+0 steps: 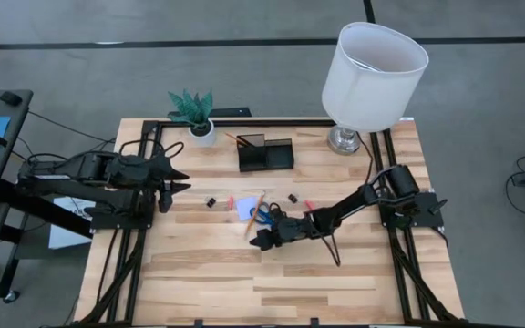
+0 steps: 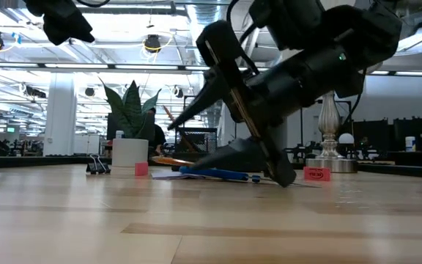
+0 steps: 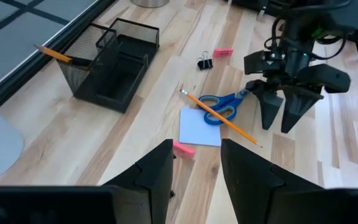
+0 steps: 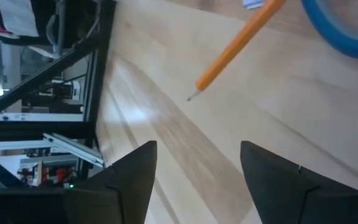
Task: Pick and place office supplies into organizer
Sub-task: Put the pencil into the desk organizer
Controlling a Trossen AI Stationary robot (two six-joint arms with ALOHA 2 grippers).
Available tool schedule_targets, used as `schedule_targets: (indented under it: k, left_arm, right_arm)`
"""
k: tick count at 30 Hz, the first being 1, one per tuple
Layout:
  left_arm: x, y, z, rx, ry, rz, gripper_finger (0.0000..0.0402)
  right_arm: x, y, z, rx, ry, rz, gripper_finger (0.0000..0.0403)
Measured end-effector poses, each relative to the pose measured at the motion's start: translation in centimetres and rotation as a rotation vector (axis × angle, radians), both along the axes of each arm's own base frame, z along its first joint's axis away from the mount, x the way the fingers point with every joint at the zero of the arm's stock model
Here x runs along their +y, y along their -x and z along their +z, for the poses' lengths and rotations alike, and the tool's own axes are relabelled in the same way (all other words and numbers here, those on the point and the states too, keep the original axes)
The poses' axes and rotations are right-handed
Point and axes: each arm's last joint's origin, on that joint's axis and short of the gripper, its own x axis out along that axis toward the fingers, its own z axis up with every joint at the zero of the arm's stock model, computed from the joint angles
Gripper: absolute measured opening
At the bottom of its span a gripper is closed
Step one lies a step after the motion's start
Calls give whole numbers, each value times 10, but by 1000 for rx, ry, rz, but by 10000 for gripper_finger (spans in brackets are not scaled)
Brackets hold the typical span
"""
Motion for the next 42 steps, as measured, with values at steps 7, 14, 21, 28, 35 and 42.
schedule_targets:
  k: [7, 14, 21, 28, 35, 42]
  left_arm:
    - [0, 0, 0, 1, 0, 0, 126]
    - [0, 0, 0, 0, 0, 0, 126]
    - [0, 0, 0, -1, 0, 0, 126]
    - [0, 0, 0, -1, 0, 0, 126]
    - [0, 0, 0, -1, 0, 0, 126]
    - [0, 0, 0, -1, 0, 0, 126]
  right_arm:
    - [-4, -1, -1, 9, -4, -14, 224]
    - [-15, -4, -1, 11, -22, -56, 224]
    - [-23, -5, -1, 27, -49, -94, 224]
    - [-23, -7, 1, 27, -62, -79, 224]
    - [-7, -28, 28, -92, 28, 82, 224]
    - [-4, -51, 62, -246, 176, 352, 223]
